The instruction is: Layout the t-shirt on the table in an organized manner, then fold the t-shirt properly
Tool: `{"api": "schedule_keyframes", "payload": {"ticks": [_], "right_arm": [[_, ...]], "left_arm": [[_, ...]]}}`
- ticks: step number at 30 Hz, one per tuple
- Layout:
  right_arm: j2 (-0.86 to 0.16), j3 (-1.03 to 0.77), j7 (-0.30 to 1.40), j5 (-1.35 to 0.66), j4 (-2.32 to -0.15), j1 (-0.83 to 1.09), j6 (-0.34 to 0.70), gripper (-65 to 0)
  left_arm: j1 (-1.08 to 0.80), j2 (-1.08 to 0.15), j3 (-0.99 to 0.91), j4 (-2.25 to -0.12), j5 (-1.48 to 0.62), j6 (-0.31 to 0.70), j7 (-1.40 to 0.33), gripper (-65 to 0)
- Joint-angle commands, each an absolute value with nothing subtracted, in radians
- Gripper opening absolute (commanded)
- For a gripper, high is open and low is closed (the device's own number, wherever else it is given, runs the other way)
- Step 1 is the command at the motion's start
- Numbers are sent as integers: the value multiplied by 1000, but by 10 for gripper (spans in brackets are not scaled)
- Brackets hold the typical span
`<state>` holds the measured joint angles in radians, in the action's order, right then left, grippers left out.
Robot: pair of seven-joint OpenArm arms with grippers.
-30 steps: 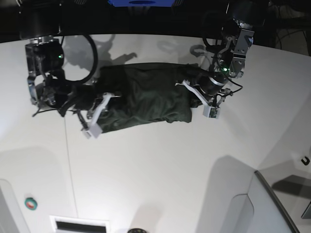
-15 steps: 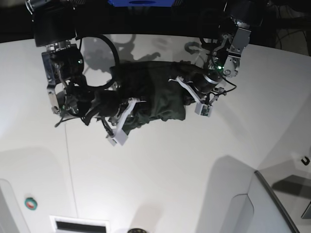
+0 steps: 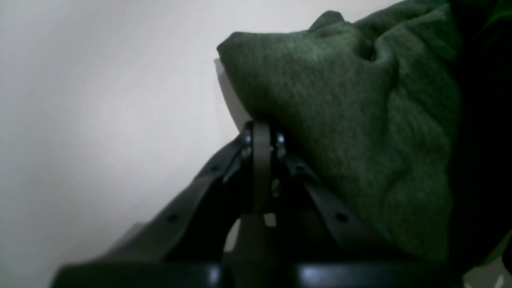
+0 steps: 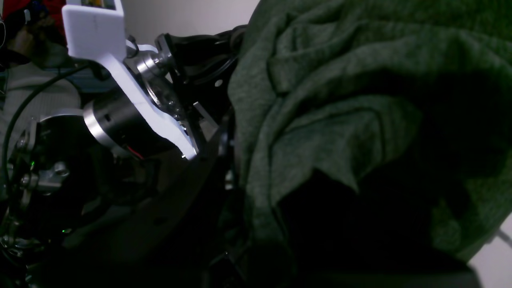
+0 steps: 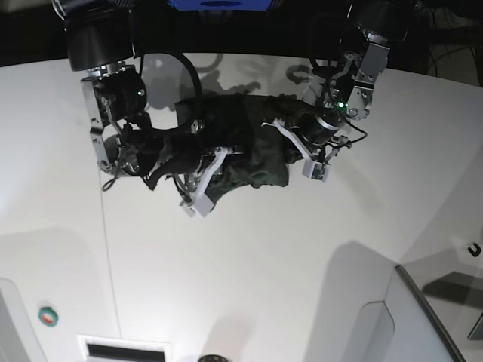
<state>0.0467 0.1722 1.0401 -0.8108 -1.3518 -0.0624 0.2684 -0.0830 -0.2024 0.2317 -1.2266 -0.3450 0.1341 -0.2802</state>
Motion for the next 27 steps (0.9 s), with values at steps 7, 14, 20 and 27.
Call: {"api": "schedule_keyframes", "payload": {"ticks": [7,14,20,27], "right_arm": [[58,170,1017,-845,-1260,-125,271,-650],[77,171,1015,-839,-1251,-128,271,-650],[74,166,1015,-839,-1250,-128,271,-650],[74,166,1013,-837,-1224,-130,271,-650]], "left_arm": [[-74,-206,223,-1285,-352,139,-263,-650],[-79,-208,220,-1293,-352,139,-265,-650],[-87,-220,188,-1293,-354,139,-265,-650],[-131,-231,91,-1345,-352,139,-265,-650]]}}
